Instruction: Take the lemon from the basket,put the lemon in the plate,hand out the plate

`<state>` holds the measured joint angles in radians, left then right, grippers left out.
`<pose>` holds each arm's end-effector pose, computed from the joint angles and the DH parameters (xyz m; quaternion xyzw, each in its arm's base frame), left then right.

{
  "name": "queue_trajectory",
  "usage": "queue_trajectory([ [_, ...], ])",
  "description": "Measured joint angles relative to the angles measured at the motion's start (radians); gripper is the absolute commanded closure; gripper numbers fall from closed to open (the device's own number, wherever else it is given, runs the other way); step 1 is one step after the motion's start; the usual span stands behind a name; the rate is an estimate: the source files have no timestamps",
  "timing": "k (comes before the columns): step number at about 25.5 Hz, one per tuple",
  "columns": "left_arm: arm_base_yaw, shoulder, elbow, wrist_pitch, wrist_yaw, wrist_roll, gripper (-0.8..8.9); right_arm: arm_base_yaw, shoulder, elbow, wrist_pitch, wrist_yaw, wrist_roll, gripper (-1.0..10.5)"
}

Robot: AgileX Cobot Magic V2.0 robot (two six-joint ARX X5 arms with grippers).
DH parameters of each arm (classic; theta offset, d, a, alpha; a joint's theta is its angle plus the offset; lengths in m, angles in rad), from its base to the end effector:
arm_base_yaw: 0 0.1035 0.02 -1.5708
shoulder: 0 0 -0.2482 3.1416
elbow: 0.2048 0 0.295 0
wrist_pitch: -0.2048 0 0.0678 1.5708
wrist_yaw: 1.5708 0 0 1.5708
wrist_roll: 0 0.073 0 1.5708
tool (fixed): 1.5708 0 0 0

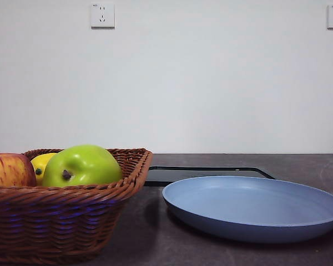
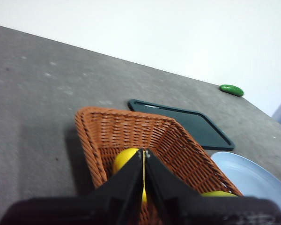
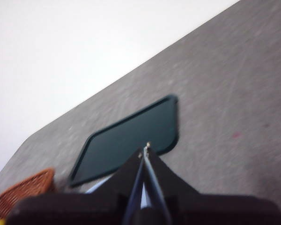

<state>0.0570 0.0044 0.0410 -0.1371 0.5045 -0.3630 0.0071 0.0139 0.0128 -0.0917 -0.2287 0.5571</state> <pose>0.1910 -0.0244 0.1619 -0.1895 0.0875 -0.2093 0.9553 0.1989 0.0180 0.1538 0.2777 0.0766 0.1003 0.9523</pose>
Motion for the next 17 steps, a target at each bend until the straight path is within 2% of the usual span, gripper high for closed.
queue_trajectory([
  [6, 0.0, 0.008, 0.026, -0.149, -0.073, -0.029, 8.06, 0.0, 0.018, 0.026, -0.124, -0.033, 0.008, 9.4],
  [10, 0.0, 0.037, 0.109, -0.178, -0.106, -0.032, 8.06, 0.0, 0.053, 0.094, -0.225, -0.034, -0.002, 9.4],
  [17, 0.0, 0.222, 0.279, -0.214, -0.109, -0.003, 8.06, 0.0, 0.195, 0.294, -0.337, -0.033, -0.109, 9.4],
])
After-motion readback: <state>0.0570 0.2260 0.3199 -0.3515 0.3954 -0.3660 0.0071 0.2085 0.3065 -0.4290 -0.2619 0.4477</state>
